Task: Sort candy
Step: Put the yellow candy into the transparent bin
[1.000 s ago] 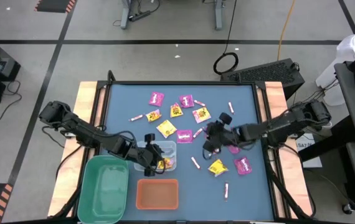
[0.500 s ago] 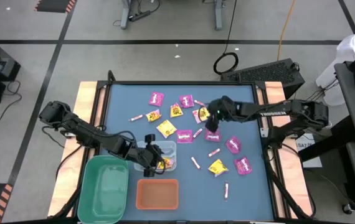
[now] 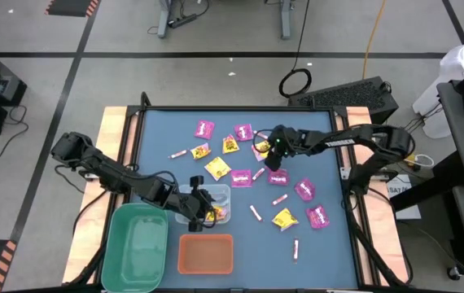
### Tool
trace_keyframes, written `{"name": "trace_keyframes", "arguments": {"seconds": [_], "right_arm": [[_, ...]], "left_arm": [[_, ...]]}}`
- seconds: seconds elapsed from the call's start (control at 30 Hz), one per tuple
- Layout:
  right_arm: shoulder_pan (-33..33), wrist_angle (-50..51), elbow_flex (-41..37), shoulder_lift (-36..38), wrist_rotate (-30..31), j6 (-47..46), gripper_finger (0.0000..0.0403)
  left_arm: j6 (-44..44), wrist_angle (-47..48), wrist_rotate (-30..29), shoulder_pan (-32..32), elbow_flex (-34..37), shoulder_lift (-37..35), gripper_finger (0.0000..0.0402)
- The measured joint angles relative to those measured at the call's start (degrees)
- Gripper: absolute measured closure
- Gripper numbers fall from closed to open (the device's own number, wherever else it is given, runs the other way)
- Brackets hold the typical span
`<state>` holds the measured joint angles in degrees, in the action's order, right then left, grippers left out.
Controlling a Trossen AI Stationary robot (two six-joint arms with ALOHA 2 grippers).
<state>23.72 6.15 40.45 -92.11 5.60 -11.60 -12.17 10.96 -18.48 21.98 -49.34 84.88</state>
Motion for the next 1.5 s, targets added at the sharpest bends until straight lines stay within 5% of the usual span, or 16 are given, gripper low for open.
{"name": "trace_keyframes", "arguments": {"seconds": [0.2, 0.53, 0.9, 1.1, 1.27, 1.5], "right_arm": [[0.0, -1.3, 0.3, -3.9, -1.1, 0.1, 0.0213], [-1.4, -1.7, 0.1, -2.2, -2.7, 0.5, 0.0392], [-7.5, -0.8, -0.1, 7.3, -3.7, -1.4, 0.04], [-17.6, -1.0, -0.1, 13.2, 4.1, -3.2, 0.0402], [-26.9, -1.2, 0.0, 16.5, 11.5, -6.6, 0.0402], [-38.0, -1.7, 0.0, 17.4, 20.6, -12.3, 0.0403]], "left_arm": [[1.0, -0.2, 0.0, 0.0, 0.0, 0.0, 0.0268], [1.1, -0.2, 0.0, 0.0, 0.0, 0.0, 0.0268], [1.1, -0.3, -1.7, 0.0, 0.0, 0.0, 0.0268], [1.3, -5.2, -10.0, -1.0, 0.0, 0.0, 0.0268], [2.2, -12.7, -10.8, -2.2, 0.0, 0.0, 0.0261], [1.1, -19.2, -9.9, -3.3, 0.0, 0.0, 0.0183]]}}
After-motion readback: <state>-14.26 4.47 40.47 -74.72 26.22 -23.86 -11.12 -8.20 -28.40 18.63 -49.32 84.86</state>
